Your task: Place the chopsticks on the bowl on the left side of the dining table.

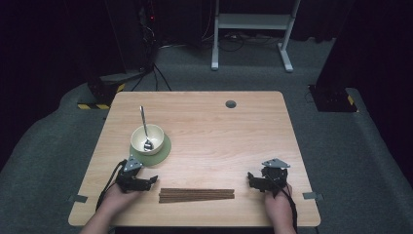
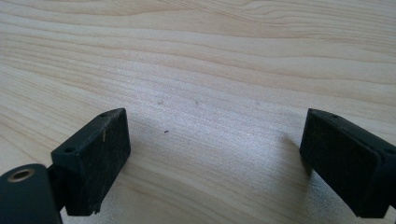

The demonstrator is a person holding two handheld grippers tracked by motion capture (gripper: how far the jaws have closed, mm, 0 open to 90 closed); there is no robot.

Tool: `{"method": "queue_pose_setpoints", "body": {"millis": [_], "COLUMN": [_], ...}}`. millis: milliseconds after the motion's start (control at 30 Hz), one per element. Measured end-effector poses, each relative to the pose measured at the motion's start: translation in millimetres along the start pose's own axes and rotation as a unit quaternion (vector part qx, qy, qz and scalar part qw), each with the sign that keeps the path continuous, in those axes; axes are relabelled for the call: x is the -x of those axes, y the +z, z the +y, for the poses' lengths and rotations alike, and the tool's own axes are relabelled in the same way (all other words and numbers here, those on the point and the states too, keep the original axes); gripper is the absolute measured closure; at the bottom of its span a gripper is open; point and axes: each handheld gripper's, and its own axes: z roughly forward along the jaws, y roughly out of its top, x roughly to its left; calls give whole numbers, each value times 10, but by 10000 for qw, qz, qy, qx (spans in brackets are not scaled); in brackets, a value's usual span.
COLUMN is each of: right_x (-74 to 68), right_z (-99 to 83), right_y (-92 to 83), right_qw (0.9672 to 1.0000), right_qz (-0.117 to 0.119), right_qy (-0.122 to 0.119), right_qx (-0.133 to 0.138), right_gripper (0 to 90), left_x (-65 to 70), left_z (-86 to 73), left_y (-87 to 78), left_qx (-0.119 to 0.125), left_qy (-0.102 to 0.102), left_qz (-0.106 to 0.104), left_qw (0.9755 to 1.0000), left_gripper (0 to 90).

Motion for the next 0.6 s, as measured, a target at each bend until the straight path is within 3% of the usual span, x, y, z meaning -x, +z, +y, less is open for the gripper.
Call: {"method": "queue_pose_setpoints", "body": {"millis": [500, 567, 600], "right_x": [2, 11, 9], "right_z": [3, 10, 14], "right_y": [34, 21, 20], "right_qw": [9999, 10000, 10000], "right_qz": [-32, 16, 19], "right_qy": [-42, -67, -59], "right_qx": [147, 53, 29], "right_gripper": [82, 81, 80], "left_x": [-18, -18, -23], "left_z": [-1, 1, 12], "left_y": [-14, -16, -28], "left_qx": [-22, -34, -58], "left_qy": [51, 28, -107], "left_qz": [-49, -46, -36], "left_qw": [10000, 10000, 9999], "left_gripper": [152, 159, 176]}}
